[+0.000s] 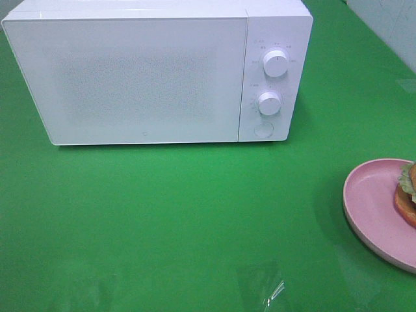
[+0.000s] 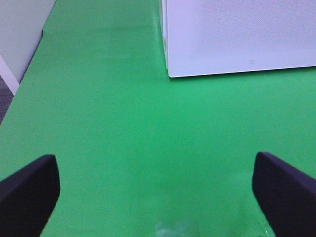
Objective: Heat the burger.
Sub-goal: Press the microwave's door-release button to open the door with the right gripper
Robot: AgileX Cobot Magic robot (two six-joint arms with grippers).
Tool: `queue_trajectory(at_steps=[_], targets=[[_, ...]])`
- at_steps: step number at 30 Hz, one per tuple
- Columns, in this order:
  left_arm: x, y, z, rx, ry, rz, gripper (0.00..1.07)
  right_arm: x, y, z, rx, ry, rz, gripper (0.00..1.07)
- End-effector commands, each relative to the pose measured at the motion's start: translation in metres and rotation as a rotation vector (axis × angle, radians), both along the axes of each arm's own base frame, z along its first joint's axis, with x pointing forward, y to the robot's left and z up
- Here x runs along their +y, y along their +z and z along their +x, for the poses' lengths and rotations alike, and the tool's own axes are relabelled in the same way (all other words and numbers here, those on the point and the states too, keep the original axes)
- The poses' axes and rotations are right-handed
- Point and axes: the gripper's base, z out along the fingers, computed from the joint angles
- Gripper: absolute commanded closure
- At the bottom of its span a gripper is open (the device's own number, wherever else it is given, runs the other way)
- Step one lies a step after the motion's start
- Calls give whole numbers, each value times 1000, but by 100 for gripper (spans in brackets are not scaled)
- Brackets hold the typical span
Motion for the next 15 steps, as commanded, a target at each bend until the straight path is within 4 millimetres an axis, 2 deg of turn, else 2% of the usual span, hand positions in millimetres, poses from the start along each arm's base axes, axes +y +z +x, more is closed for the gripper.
queue_trajectory(at_steps=[1,15], targets=[[0,0,-2,-26,0,-4,9,-1,1,-3,-36,-5,-1,46],[0,0,-2,-26,0,-4,9,-1,3,-3,-48,-3,-5,46]])
